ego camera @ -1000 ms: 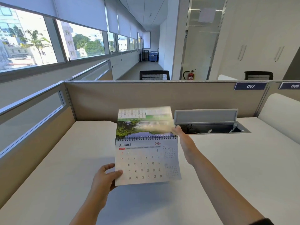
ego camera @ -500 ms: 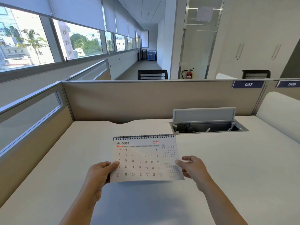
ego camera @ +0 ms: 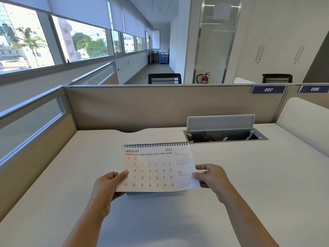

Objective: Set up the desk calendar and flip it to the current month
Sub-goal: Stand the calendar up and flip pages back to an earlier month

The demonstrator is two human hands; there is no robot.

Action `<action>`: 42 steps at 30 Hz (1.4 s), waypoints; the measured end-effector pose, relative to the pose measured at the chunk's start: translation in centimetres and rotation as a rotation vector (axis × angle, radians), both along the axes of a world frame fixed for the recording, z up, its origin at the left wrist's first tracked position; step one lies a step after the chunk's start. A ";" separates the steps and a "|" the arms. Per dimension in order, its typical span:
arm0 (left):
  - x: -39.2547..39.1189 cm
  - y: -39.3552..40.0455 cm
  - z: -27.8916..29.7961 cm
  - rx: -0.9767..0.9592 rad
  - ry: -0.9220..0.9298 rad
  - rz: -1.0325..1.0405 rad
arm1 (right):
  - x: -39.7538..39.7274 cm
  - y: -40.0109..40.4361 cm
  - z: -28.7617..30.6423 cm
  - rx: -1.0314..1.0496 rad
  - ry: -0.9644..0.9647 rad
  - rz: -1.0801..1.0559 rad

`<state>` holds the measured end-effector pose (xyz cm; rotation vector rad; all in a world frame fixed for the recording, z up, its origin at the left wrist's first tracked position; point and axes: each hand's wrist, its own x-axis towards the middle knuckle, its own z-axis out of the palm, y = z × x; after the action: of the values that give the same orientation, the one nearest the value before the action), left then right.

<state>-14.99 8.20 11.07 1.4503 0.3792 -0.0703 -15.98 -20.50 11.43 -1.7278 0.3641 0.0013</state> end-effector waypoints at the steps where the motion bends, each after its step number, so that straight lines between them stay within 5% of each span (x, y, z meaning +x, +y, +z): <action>1: 0.0 -0.1 0.1 -0.010 0.002 -0.007 | 0.1 0.0 0.1 0.013 -0.001 0.009; 18: -0.9 -0.6 0.6 -0.086 0.008 -0.046 | -0.7 -0.8 0.8 0.521 0.218 0.112; 37: -1.7 -0.2 1.1 -0.392 0.079 0.025 | 0.1 1.3 2.5 0.554 0.192 0.022; 42: -0.9 -0.5 1.7 0.073 -0.117 0.088 | 0.1 1.6 3.0 0.551 0.185 0.008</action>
<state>-15.91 7.71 12.80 1.5002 0.3519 0.0996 -15.88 -18.88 14.44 -1.1853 0.4449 0.2471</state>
